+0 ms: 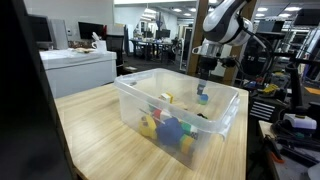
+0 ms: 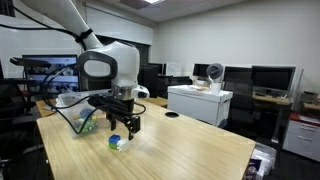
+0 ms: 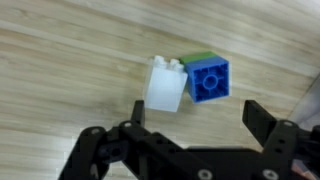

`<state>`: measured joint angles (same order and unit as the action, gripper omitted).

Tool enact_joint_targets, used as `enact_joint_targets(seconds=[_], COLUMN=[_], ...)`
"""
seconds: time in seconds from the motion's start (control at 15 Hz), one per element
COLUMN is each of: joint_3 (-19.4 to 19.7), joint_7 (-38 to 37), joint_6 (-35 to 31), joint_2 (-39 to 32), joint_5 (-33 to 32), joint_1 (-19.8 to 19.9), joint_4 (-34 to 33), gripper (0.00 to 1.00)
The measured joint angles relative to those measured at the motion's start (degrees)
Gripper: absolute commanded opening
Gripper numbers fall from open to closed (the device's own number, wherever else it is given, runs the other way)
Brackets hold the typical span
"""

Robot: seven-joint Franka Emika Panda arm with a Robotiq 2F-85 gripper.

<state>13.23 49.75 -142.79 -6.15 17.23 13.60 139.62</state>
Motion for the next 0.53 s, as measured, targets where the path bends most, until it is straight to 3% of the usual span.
enact_joint_targets(seconds=[0.53], joint_3=[0.0], joint_7=[7.0], joint_6=[-7.0], joint_2=[-0.2], joint_5=[-4.3], joint_1=[0.9], joint_4=[5.6], gripper=[1.00])
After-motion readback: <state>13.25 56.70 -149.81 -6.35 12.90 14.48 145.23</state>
